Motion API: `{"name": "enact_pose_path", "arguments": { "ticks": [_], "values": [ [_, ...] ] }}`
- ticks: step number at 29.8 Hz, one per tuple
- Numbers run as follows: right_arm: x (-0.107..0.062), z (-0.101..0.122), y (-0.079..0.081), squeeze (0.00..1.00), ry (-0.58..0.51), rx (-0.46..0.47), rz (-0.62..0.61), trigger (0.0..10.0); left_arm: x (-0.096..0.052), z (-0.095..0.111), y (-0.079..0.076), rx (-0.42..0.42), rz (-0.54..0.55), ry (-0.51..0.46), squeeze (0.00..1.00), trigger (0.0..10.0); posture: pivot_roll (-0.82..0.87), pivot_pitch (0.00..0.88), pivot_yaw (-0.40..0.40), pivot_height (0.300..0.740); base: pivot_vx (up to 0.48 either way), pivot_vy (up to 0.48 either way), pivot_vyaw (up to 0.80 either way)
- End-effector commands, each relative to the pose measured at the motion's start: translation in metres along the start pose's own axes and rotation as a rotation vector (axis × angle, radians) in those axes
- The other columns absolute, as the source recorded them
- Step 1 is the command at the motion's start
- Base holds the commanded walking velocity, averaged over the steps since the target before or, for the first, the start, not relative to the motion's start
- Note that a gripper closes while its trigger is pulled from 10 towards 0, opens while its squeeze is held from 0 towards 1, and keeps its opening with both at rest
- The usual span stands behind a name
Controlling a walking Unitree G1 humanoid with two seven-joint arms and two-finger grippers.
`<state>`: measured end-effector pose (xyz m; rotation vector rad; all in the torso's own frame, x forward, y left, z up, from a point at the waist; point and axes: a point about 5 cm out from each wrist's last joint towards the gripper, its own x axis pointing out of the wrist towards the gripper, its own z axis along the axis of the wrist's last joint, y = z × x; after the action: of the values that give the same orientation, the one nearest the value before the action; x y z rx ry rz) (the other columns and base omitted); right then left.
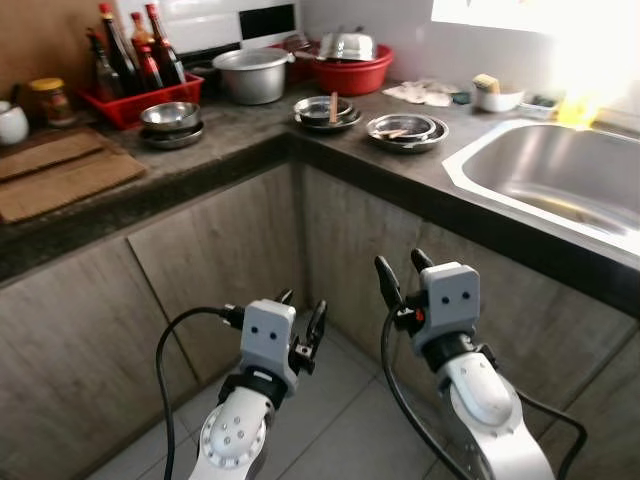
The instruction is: Kitchen organization
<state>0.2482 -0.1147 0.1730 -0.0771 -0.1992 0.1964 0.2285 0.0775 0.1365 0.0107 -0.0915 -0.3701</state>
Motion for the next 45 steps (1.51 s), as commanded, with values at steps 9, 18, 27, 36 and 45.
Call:
{"name": "enact_pose_path", "arguments": {
  "ticks": [9,18,27,36,45],
  "values": [
    [0.003,0.004,0.001,0.00,-0.022,0.008,-0.004,10.0,0.000,0.001,0.003,0.018,0.006,0.000,0.00,10.0,0.05,0.036,0.014,0.740,0.345,0.000,0.80],
    [0.005,0.004,0.001,0.00,-0.025,0.022,-0.010,10.0,0.000,0.001,0.003,0.018,0.007,0.000,0.00,10.0,0.05,0.035,0.015,0.740,0.345,0.000,0.56],
    [0.007,0.005,-0.001,0.00,-0.028,0.032,-0.012,10.0,0.001,0.001,0.003,0.017,0.007,-0.002,0.00,10.0,0.05,0.035,0.012,0.740,0.346,0.000,0.00],
    [0.008,0.001,0.003,0.00,-0.004,0.008,0.023,10.0,0.001,0.001,0.004,0.018,0.015,-0.002,0.00,10.0,0.05,0.034,0.012,0.740,0.345,0.000,0.00],
    [0.015,-0.001,-0.005,0.00,0.017,-0.008,-0.002,10.0,0.002,0.003,0.005,0.025,0.026,-0.009,0.00,10.0,0.05,0.039,0.017,0.740,0.342,0.000,0.57]
  ]
}}
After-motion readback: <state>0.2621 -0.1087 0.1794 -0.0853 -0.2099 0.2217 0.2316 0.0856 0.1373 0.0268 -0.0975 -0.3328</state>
